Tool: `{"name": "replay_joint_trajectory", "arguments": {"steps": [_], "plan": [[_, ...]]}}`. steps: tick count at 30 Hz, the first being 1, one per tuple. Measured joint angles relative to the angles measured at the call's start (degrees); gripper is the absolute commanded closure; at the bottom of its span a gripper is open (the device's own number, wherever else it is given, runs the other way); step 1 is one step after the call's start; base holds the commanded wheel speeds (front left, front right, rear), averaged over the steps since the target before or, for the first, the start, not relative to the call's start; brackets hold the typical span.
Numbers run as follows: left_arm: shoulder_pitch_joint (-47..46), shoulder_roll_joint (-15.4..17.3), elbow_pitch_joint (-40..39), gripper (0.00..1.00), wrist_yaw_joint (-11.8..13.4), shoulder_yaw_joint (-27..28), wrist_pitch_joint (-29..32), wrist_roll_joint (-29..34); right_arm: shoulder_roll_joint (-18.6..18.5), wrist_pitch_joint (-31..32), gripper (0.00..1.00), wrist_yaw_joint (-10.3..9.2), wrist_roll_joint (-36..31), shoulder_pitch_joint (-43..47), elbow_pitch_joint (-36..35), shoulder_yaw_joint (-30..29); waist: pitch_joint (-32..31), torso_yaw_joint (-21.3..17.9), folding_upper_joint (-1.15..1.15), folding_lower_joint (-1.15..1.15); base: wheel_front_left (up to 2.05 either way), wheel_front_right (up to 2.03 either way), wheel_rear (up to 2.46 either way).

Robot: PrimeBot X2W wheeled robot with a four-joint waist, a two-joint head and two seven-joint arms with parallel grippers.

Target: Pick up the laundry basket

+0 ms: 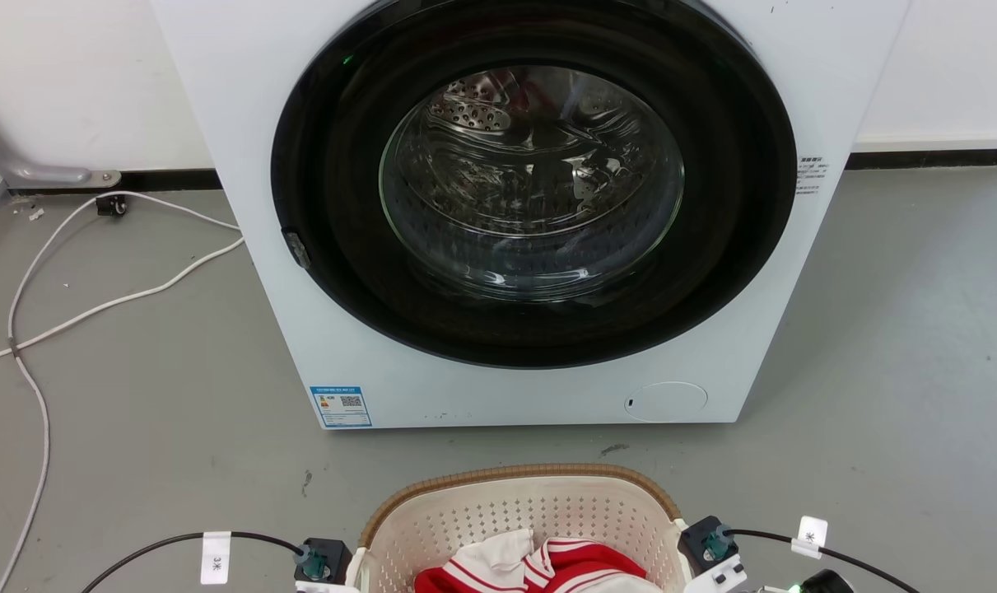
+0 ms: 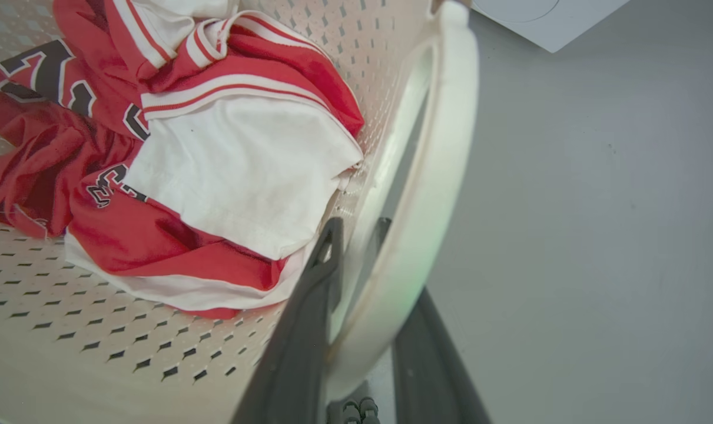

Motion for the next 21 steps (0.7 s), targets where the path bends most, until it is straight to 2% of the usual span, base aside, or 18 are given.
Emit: {"name": "replay_joint_trajectory", "arguments": {"steps": [21], "plan": [[0.0,0.7,-0.1,1.0,0.0,-4.1,0.1,-3.9,0.0,0.1,1.0,0.0,1.7,0.0,0.6,1.8,0.4,-0.3,0.0,0.01,0.0,0.0,0.0]]}}
